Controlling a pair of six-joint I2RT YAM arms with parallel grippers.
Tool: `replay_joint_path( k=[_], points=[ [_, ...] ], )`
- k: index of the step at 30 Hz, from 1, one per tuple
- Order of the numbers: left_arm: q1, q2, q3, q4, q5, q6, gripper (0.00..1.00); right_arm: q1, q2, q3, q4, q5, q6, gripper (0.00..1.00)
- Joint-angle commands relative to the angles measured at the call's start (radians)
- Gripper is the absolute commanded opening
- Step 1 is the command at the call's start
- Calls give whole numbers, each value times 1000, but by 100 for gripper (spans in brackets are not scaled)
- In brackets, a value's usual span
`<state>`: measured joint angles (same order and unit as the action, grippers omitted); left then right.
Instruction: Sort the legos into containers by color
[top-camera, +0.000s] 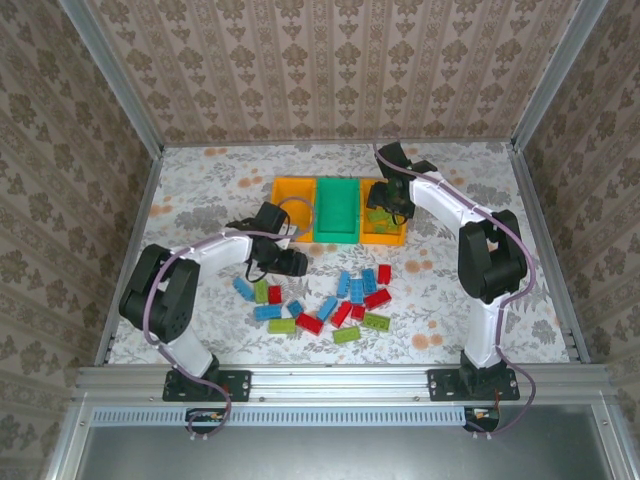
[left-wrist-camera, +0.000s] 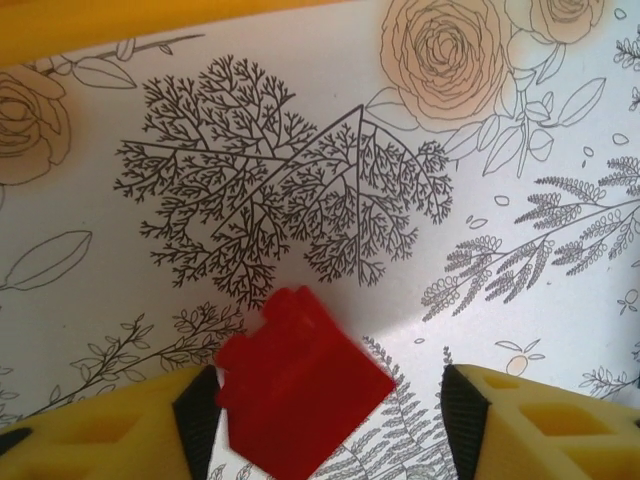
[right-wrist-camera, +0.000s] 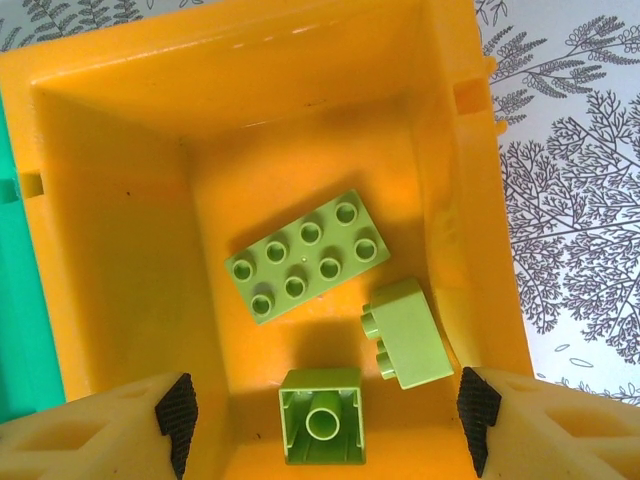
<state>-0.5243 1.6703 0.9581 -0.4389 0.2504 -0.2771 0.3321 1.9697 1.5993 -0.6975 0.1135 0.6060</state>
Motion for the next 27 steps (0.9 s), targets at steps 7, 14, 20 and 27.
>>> replay_joint_path(
  k=[7,14,20,27],
  points=[
    [-19,49,71,-17,15,-4,48,6,-56,-18,-16,4,14,74],
    [-32,54,101,-6,16,-5,41,4,-78,-42,-10,6,14,74],
    [-43,48,137,-2,21,-4,40,5,-94,-68,-2,6,17,74],
    [-53,68,185,-7,41,-7,38,5,-99,-79,-1,7,18,75]
  ],
)
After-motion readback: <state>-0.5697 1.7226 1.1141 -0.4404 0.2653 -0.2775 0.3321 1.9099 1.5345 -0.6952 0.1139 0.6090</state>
